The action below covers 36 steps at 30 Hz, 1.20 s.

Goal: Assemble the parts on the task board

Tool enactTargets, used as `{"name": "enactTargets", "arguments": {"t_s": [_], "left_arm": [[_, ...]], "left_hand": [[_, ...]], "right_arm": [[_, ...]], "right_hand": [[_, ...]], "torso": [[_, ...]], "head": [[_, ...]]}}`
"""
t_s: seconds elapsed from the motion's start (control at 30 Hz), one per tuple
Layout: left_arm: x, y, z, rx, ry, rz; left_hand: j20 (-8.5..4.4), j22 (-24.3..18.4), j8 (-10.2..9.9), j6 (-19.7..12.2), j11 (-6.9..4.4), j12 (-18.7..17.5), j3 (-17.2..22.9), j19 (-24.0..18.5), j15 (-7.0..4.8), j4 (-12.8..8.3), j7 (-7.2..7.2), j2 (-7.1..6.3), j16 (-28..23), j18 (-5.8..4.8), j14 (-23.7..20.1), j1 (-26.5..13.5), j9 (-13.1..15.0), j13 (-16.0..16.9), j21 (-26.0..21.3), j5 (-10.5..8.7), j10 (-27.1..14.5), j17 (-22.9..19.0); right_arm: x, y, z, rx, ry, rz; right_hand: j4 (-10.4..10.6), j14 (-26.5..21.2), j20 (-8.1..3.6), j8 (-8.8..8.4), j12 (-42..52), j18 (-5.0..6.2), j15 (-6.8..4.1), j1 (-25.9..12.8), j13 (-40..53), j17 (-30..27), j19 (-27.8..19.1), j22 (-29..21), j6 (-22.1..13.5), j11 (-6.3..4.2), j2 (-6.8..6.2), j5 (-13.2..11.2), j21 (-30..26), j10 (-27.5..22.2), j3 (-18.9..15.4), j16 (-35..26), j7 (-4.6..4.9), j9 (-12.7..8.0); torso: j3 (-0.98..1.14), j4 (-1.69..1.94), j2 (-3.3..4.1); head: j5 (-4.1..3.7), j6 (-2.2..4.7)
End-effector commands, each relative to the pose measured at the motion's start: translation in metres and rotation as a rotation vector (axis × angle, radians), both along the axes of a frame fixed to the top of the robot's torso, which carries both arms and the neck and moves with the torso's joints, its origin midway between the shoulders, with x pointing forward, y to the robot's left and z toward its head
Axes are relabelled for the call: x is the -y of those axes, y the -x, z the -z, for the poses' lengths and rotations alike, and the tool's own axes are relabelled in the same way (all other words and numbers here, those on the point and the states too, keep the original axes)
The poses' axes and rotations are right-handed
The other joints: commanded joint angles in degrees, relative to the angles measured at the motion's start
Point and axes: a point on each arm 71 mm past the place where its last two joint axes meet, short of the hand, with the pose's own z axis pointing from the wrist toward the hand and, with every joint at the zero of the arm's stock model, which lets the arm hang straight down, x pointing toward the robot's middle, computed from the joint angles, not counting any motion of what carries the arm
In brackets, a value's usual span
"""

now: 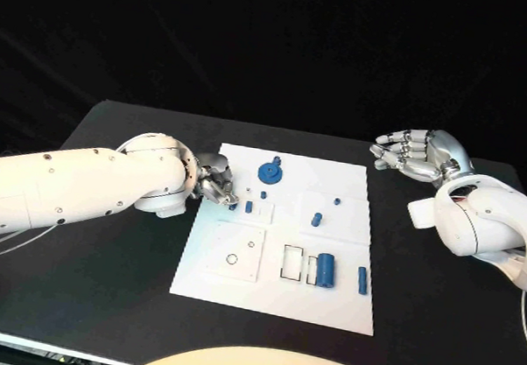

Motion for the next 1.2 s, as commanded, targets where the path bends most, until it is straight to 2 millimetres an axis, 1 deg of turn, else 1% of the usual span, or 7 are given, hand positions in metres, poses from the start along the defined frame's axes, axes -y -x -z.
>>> {"name": "enactTargets", "arguments": {"t_s": [0.03,0.23,0.33,0.53,0.8,1.0,1.2], "left_arm": [[0.0025,0.0009,0.0016,0.008,-0.008,0.02],[0.0034,0.0025,0.0045,0.005,-0.022,0.03],[0.003,0.0019,0.0048,0.013,-0.028,0.029],[0.001,0.0006,0.0051,0.025,-0.04,0.027],[-0.0017,-0.0005,0.0051,0.032,-0.049,0.021],[-0.0022,0.0004,0.005,0.029,-0.052,0.023],[-0.0007,0.0011,0.005,0.026,-0.051,0.026]], "left_hand": [[0.02,0.1,0.4,0.2,-0.13,0.1,11.5,0.3,-0.41,-11.9,-0.16,0.52,0.4,-0.93,5.0,0.1,0.1,0.0,0.4,0.12,0.4,11.5],[0.01,0.1,0.3,0.2,-0.14,0.1,11.6,0.3,-0.42,-12.0,-0.17,0.52,0.4,-0.93,5.0,0.1,0.1,-0.1,0.4,0.13,0.4,11.5],[0.01,0.1,0.3,0.2,-0.14,0.1,11.6,0.3,-0.42,-12.0,-0.17,0.52,0.4,-0.93,5.0,0.1,0.1,-0.1,0.4,0.13,0.4,11.5],[0.0,0.2,0.3,0.2,-0.14,0.0,11.6,0.3,-0.43,-12.0,-0.17,0.51,0.3,-0.94,5.0,0.0,0.1,-0.2,0.4,0.12,0.4,11.4],[0.0,0.1,0.3,0.2,-0.15,0.0,11.6,0.3,-0.43,-12.1,-0.17,0.5,0.4,-0.93,5.0,0.0,0.1,-0.2,0.4,0.11,0.4,11.5],[-0.01,0.2,0.3,0.2,-0.15,0.1,11.7,0.4,-0.44,-12.1,-0.18,0.51,0.4,-0.96,5.0,0.0,0.1,-0.1,0.5,0.1,0.4,11.6],[-0.01,0.2,0.3,0.2,-0.15,0.1,11.7,0.4,-0.44,-12.1,-0.18,0.51,0.4,-0.96,5.0,0.0,0.1,-0.1,0.5,0.1,0.4,11.6]], "right_arm": [[-0.0012,0.0005,0.0003,0.001,-0.003,-0.017],[-0.0005,0.0006,0.0006,0.001,-0.002,-0.016],[-0.0004,0.0007,0.0007,0.0,-0.002,-0.016],[-0.0001,0.0007,0.001,-0.001,-0.002,-0.016],[0.0,0.0008,0.0014,-0.001,-0.002,-0.016],[0.0002,0.0008,0.0016,-0.002,-0.002,-0.016],[0.0,0.0009,0.0019,-0.003,-0.002,-0.017]], "right_hand": [[0.0,0.4,-0.05,-0.07,-0.3,0.77,0.12,-0.2,-0.1,-0.2,-0.3,-0.3,0.4,0.03,0.76,0.2,-0.1,0.3,0.1,-0.2,1.47,-0.1],[0.0,0.4,-0.05,-0.07,-0.3,0.77,0.12,-0.2,-0.1,-0.2,-0.3,-0.3,0.4,0.03,0.76,0.2,-0.1,0.3,0.1,-0.2,1.47,-0.1],[0.0,0.4,-0.05,-0.07,-0.3,0.77,0.12,-0.2,-0.1,-0.2,-0.3,-0.3,0.4,0.03,0.76,0.2,-0.1,0.3,0.1,-0.2,1.47,-0.1],[0.0,0.4,-0.05,-0.07,-0.3,0.77,0.12,-0.2,-0.1,-0.2,-0.3,-0.3,0.4,0.03,0.76,0.2,-0.1,0.3,0.1,-0.2,1.47,-0.1],[0.0,0.5,-0.05,-0.07,-0.3,0.77,0.12,-0.3,-0.1,-0.3,-0.3,-0.4,0.5,0.03,0.77,0.2,-0.1,0.3,0.0,-0.2,1.47,-0.1],[0.0,0.5,-0.05,-0.07,-0.3,0.77,0.12,-0.3,-0.1,-0.3,-0.3,-0.4,0.5,0.03,0.77,0.2,-0.1,0.3,0.0,-0.2,1.47,-0.1],[0.0,0.5,-0.05,-0.07,-0.3,0.77,0.12,-0.3,-0.1,-0.3,-0.3,-0.4,0.5,0.03,0.77,0.2,-0.1,0.3,0.0,-0.2,1.47,-0.1]], "torso": [[0.01,-0.06,-0.03],[-0.02,-0.03,0.05],[-0.03,-0.05,-0.02],[-0.02,-0.03,0.01],[-0.06,0.01,0.01],[-0.04,-0.05,-0.01],[-0.02,-0.01,-0.01]], "head": [[0.06,-0.11],[-0.05,-0.21],[0.17,-0.17],[0.26,-0.42],[0.26,-0.38],[0.38,-0.42],[0.45,-0.45]]}}
